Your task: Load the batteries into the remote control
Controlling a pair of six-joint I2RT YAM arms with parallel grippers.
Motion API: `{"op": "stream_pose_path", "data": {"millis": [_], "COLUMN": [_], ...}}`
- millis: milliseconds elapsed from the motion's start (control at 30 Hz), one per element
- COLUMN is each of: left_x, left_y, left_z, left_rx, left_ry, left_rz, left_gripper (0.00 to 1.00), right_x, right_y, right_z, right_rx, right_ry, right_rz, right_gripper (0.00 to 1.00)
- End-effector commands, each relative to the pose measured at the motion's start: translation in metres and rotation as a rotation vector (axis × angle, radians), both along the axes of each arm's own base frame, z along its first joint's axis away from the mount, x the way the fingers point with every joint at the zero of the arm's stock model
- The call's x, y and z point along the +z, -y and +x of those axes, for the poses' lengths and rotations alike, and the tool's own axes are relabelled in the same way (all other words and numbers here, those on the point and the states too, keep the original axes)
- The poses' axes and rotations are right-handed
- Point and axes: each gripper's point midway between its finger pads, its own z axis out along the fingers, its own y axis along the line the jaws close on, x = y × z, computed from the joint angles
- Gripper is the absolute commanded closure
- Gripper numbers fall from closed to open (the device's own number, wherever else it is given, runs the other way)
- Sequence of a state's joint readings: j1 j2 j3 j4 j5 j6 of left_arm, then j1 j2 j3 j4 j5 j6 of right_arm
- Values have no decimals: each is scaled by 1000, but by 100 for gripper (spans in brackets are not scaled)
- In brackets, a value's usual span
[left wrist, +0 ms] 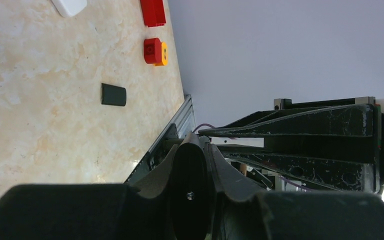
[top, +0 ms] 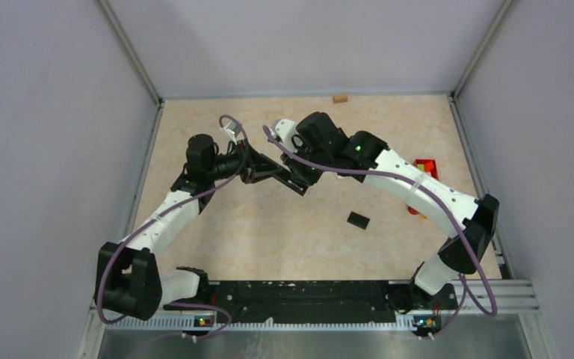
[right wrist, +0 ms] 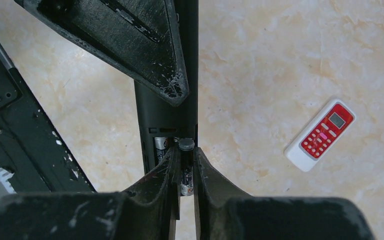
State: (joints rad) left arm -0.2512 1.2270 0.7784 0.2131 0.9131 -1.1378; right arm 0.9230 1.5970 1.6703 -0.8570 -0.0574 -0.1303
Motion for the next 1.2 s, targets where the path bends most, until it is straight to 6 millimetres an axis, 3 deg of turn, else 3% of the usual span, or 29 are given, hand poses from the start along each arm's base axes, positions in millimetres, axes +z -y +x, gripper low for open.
{"op": "stream_pose_path", "data": {"millis": [0,267,433,667,1167], "left_x": [26,21,19,13,12], "left_y": [3,2,0,-1,-2], "left_z": [-4,-2,0,3,3], "left_rx": [-46,-34,-29,-22,-25], "left_ry": [79,72,74,66,86], "left_rz": [-60,-55,-51,-42,-33], "left_gripper": [100,100,100,100,100], "right_x": [13,8,10,17,35], "right_y": [-5,0,2,3,0], "right_z": [-13,-17,-20,-21,-25], "right_rx": [48,29,30,24,3], "right_ry": [6,-30,-44,-38,-51], "right_rz": [31,7,1,18,91], "right_gripper": [86,83,93,95,93]}}
